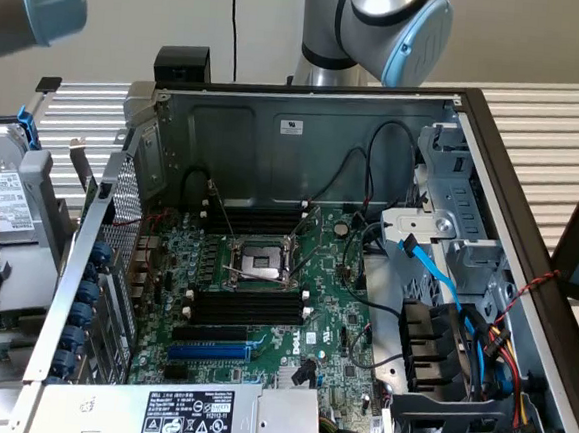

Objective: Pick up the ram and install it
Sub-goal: 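Pick up the ram and move it above insertion slot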

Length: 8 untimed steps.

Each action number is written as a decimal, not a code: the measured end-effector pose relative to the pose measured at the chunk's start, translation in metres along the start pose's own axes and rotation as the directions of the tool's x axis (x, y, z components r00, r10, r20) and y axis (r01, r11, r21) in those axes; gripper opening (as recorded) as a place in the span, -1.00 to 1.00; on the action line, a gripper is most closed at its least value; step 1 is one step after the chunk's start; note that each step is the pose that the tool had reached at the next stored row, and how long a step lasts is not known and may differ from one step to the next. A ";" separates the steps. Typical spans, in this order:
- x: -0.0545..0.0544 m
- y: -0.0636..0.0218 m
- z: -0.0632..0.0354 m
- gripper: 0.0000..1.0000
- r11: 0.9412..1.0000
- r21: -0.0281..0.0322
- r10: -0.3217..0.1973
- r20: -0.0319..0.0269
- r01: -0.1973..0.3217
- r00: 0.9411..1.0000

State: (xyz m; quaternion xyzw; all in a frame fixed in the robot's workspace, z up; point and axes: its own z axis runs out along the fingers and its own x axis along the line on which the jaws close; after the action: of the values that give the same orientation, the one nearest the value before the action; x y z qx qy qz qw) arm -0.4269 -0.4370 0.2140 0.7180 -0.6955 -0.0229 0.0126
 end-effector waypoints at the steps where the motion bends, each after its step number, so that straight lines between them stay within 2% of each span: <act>1: 0.000 -0.0001 0.0019 -0.35 1.000 0.000 -0.004 0.000 0.004 1.000; 3: 0.001 -0.0001 0.0041 -0.35 1.000 0.000 -0.012 -0.002 0.012 1.000; 5: 0.001 -0.0002 0.0045 -0.35 1.000 -0.001 -0.018 -0.007 0.018 1.000; 8: 0.001 -0.0002 0.0050 -0.35 1.000 -0.001 -0.023 -0.008 0.023 1.000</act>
State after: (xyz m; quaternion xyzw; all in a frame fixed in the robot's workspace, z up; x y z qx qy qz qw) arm -0.4269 -0.4383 0.2090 0.7261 -0.6871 -0.0205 0.0152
